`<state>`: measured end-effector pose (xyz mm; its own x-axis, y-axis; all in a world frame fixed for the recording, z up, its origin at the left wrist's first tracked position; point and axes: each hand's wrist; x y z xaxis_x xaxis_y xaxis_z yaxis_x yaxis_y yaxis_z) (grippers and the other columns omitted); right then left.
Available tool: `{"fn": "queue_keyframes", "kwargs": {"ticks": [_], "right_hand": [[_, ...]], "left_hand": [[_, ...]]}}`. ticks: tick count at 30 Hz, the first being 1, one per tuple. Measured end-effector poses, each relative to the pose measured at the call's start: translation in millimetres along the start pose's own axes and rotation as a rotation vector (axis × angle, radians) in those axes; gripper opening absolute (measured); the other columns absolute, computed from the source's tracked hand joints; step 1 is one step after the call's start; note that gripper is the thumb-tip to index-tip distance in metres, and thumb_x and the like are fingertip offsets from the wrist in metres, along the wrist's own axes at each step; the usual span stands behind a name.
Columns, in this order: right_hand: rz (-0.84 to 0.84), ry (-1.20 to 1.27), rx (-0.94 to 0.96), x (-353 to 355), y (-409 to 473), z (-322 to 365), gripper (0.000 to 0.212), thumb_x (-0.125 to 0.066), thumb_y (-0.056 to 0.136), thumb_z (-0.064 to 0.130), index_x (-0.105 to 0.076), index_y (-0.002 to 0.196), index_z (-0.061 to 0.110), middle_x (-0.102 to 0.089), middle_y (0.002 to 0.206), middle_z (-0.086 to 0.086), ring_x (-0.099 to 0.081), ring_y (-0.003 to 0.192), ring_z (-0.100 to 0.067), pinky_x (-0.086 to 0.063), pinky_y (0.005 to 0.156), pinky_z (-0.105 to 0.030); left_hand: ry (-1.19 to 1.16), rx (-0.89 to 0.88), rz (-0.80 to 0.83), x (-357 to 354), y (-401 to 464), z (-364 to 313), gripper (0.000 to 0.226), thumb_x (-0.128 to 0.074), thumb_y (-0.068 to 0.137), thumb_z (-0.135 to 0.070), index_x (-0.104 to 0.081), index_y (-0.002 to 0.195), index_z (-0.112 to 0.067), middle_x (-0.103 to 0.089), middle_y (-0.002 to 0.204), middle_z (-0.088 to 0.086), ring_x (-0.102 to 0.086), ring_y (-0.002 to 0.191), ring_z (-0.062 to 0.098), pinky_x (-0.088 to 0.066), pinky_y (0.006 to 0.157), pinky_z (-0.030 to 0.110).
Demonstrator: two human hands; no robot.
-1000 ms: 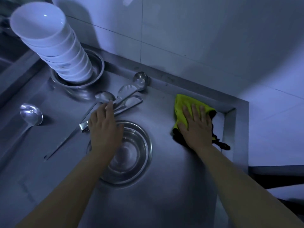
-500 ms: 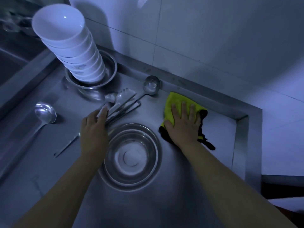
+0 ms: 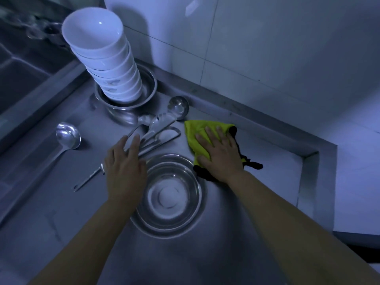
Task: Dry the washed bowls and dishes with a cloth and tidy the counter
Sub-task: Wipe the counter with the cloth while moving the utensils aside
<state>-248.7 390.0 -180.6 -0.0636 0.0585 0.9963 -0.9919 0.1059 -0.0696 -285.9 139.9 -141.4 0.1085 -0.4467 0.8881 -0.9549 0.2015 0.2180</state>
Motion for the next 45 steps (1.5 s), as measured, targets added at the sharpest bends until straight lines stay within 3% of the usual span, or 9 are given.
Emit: {"fn": "queue_keyframes", "kwargs": {"ticks": [9,15,19,23,28,32,36,41,45], "right_hand": [[0.017,0.021,-0.176,2.8,-90.0,-44.7,0.062,-0.037,0.094,0.055,-0.013,0.149,0.041,-0.004,0.161,0.0,0.004,0.146,-0.029,-0.002,0.114,-0.047],[0.058,0.007,0.012,-3.9,-145.8,11.6,0.061,-0.037,0.091,0.057,-0.022,0.148,0.04,-0.011,0.16,-0.004,-0.001,0.146,-0.035,-0.001,0.112,-0.051],[0.093,0.013,0.15,-7.2,-188.5,70.2,0.063,-0.035,0.085,0.058,-0.034,0.144,0.038,-0.022,0.158,-0.007,-0.01,0.144,-0.04,-0.007,0.112,-0.058],[0.108,0.119,0.246,-13.2,-235.1,131.0,0.065,-0.033,0.085,0.058,-0.028,0.147,0.039,-0.019,0.159,-0.005,-0.004,0.146,-0.038,-0.004,0.114,-0.059],[0.126,0.191,0.502,-14.1,-282.0,169.1,0.058,-0.043,0.089,0.051,-0.035,0.145,0.036,-0.021,0.158,-0.002,-0.005,0.147,-0.034,-0.006,0.115,-0.059],[0.089,0.194,0.639,-17.8,-323.3,131.2,0.057,-0.046,0.088,0.048,-0.039,0.143,0.036,-0.025,0.156,0.001,-0.011,0.146,-0.031,-0.015,0.116,-0.054],[0.138,0.057,0.628,-10.5,-332.2,73.5,0.065,-0.048,0.08,0.054,-0.039,0.142,0.038,-0.029,0.155,0.001,-0.017,0.145,-0.033,-0.022,0.113,-0.056],[0.149,-0.031,0.407,-2.1,-281.5,13.3,0.068,-0.042,0.08,0.061,-0.037,0.143,0.037,-0.032,0.154,-0.002,-0.022,0.143,-0.036,-0.02,0.112,-0.056],[0.141,-0.041,0.182,-1.4,-223.9,-39.7,0.066,-0.04,0.087,0.061,-0.024,0.147,0.04,-0.02,0.159,0.0,-0.011,0.146,-0.033,-0.012,0.113,-0.053]], "left_hand": [[0.031,-0.085,0.094,-0.3,-55.2,-41.7,0.06,-0.06,0.077,-0.004,-0.049,0.135,-0.012,-0.042,0.142,0.016,-0.042,0.123,0.04,-0.032,0.104,0.048],[0.092,-0.023,0.191,11.0,-121.8,-37.2,0.06,-0.059,0.081,-0.014,-0.043,0.139,-0.018,-0.036,0.146,0.01,-0.034,0.129,0.033,-0.029,0.106,0.046],[0.066,0.173,0.089,37.0,-161.4,-22.3,0.059,-0.052,0.075,-0.016,-0.05,0.134,-0.016,-0.043,0.138,0.019,-0.04,0.114,0.043,-0.033,0.096,0.05],[0.08,0.295,0.022,63.4,-190.6,0.5,0.053,-0.053,0.08,-0.009,-0.051,0.132,-0.013,-0.042,0.138,0.024,-0.04,0.115,0.048,-0.031,0.099,0.051],[0.07,0.403,-0.037,86.5,-216.9,8.0,0.051,-0.054,0.084,-0.006,-0.049,0.135,-0.015,-0.039,0.14,0.023,-0.033,0.122,0.044,-0.025,0.104,0.048],[0.067,0.438,-0.014,89.5,-230.4,1.8,0.052,-0.053,0.085,-0.007,-0.048,0.135,-0.016,-0.039,0.14,0.022,-0.033,0.122,0.043,-0.026,0.104,0.046],[0.032,0.421,0.051,75.8,-231.4,-26.4,0.054,-0.056,0.082,-0.008,-0.049,0.135,-0.015,-0.04,0.14,0.021,-0.036,0.12,0.042,-0.028,0.103,0.046],[0.0,0.283,0.146,54.3,-233.9,-71.3,0.059,-0.061,0.078,-0.006,-0.049,0.135,-0.015,-0.041,0.139,0.022,-0.039,0.117,0.044,-0.03,0.099,0.047],[-0.004,0.217,0.177,37.6,-236.3,-94.3,0.06,-0.062,0.077,-0.004,-0.05,0.135,-0.015,-0.041,0.14,0.02,-0.039,0.116,0.043,-0.031,0.098,0.048]]}}
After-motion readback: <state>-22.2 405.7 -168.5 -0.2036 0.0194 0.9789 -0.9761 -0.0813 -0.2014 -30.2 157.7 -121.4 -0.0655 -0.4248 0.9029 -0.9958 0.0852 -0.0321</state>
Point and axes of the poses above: each hand's wrist, its own y-axis towards the middle knuckle, its own x-axis out of the back of the hand, z = x × y
